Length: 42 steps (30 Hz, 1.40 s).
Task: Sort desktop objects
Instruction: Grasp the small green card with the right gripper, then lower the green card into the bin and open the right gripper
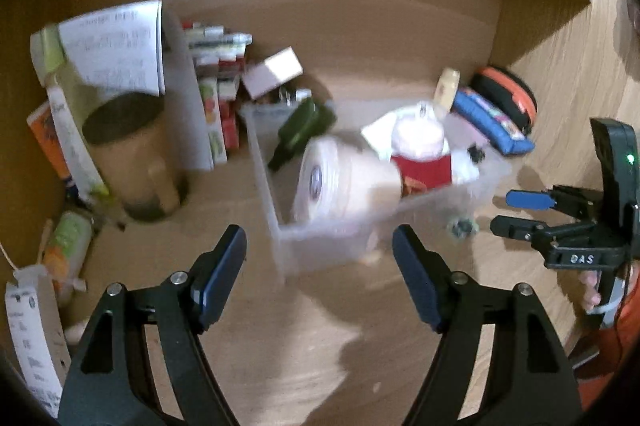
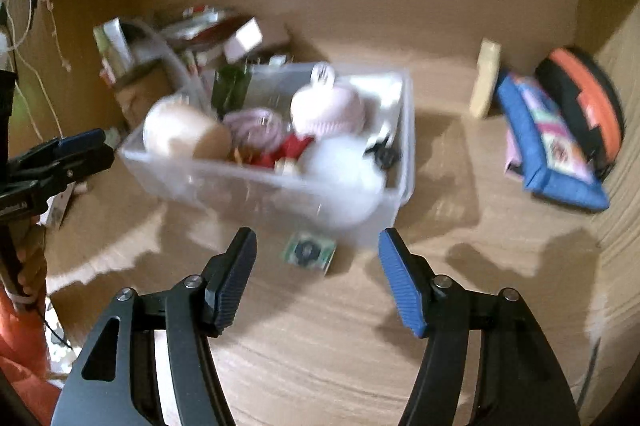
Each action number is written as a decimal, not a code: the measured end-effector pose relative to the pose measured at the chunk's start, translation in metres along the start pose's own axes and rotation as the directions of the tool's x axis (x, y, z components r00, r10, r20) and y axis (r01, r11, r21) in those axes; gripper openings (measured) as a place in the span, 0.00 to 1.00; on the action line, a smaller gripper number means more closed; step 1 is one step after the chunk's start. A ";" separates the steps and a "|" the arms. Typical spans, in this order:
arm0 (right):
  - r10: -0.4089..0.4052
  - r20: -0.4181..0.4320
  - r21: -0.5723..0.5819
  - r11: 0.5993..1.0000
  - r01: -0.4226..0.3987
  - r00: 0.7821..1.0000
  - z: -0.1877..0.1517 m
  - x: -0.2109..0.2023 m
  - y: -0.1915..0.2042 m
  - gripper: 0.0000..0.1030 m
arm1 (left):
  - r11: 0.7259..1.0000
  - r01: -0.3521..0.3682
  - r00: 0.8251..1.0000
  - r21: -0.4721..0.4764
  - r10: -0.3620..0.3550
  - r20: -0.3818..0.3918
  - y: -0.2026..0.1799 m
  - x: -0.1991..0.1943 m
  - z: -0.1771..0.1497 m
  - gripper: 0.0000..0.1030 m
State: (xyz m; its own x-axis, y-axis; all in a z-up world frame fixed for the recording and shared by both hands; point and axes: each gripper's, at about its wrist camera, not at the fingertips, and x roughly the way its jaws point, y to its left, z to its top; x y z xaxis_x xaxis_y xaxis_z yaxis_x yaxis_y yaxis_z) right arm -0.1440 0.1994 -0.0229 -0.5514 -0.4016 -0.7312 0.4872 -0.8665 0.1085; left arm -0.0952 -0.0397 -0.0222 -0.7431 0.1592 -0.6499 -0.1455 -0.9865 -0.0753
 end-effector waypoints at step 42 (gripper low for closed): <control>0.047 0.124 -0.107 0.994 -0.033 0.991 0.040 0.008 0.032 0.30 | 0.997 0.073 0.996 -0.035 -0.071 0.054 -0.026 0.005 0.011 0.60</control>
State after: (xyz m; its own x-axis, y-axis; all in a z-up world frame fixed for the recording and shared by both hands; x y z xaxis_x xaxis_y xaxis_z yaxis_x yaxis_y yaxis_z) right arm -0.1603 0.1566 0.0019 -0.6075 -0.4751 -0.6365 0.5750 -0.8159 0.0601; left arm -0.1027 -0.0128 -0.0150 -0.7649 0.2305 -0.6014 -0.1765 -0.9730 -0.1485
